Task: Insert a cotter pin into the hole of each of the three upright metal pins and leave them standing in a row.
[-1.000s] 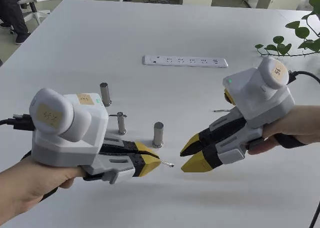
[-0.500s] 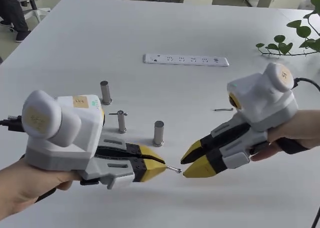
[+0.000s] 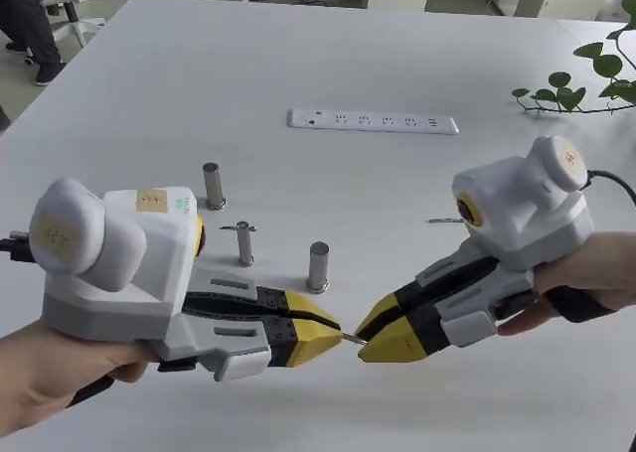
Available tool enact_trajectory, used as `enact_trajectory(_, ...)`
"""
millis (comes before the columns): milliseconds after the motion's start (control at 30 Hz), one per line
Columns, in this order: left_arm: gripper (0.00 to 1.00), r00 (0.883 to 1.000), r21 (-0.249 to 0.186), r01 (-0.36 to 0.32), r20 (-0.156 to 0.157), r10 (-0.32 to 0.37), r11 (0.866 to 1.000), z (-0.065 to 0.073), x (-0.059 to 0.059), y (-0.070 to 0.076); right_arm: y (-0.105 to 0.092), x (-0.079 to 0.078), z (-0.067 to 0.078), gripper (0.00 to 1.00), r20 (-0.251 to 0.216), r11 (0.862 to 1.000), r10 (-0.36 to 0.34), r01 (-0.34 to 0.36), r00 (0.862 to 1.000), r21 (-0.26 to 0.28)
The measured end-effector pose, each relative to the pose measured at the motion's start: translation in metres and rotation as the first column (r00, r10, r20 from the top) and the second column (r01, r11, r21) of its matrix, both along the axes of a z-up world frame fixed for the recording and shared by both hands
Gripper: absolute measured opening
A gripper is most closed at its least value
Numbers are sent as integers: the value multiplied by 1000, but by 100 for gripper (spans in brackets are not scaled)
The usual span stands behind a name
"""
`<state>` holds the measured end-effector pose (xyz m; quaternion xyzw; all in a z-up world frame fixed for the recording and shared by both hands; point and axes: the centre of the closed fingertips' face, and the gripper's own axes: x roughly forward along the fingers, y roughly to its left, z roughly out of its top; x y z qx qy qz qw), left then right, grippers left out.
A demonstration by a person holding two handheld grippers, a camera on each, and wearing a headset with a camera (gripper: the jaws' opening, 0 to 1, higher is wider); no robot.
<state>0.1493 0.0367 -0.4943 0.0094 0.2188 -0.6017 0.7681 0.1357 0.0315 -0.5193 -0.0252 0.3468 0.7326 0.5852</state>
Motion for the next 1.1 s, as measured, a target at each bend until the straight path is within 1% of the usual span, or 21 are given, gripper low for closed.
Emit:
enact_trajectory(133,0,1000,-27,-5,-4,5,1000,5,0,-1,1,-1,4,2,-18,1000,-2,3,1000,22)
enact_trajectory(200,0,1000,-35,-11,-14,10,999,6,0,0,2,-2,5,1,-21,1000,0,1,1000,26)
enact_trajectory(300,0,1000,-40,-15,-19,15,999,6,0,1,2,-2,6,1,-12,1000,-1,2,1000,31)
enact_trajectory(367,0,1000,-42,-16,-26,15,999,5,0,1,2,-3,7,0,-7,999,11,-11,1000,32)
enact_trajectory(500,1,1000,-32,-17,-24,16,999,2,0,2,2,-6,6,0,33,999,43,-44,999,19)
enact_trajectory(533,1,1000,-24,-17,-18,17,1000,0,1,3,1,-6,5,0,53,998,57,-57,997,6)
enact_trajectory(600,1,999,-16,-26,-19,25,1000,-2,1,2,1,-5,4,0,87,997,74,-73,993,-18)
enact_trajectory(633,2,1000,-13,-29,-13,29,999,-3,1,2,0,-4,3,0,106,996,84,-81,991,-28)
enact_trajectory(733,2,999,-5,-49,-5,49,999,-7,4,2,-1,-1,1,0,149,994,98,-90,984,-60)
enact_trajectory(767,2,998,-7,-58,-10,58,998,-7,6,2,-2,0,0,0,164,993,107,-96,981,-71)
enact_trajectory(833,2,993,-16,-96,-66,94,995,-9,9,3,-2,2,0,0,183,991,114,-100,977,-85)
enact_trajectory(867,2,995,-17,-95,-43,94,995,-9,11,3,-3,3,-1,0,193,991,117,-101,974,-92)
enact_trajectory(900,3,994,-14,-108,-27,108,994,-9,14,4,-3,6,-1,0,203,991,113,-95,973,-95)
enact_trajectory(967,4,991,-11,-129,-24,129,992,-10,17,6,-4,12,-2,0,222,991,106,-83,969,-108)
enact_trajectory(1000,5,990,-9,-139,-14,139,990,-10,20,7,-5,14,-3,0,227,991,104,-81,968,-111)
enact_trajectory(1033,7,986,-6,-164,2,164,986,-11,25,9,-6,17,-4,0,240,990,103,-76,965,-119)
enact_trajectory(1100,10,980,-8,-198,6,198,980,-11,30,13,-8,22,-5,0,253,989,96,-64,963,-132)
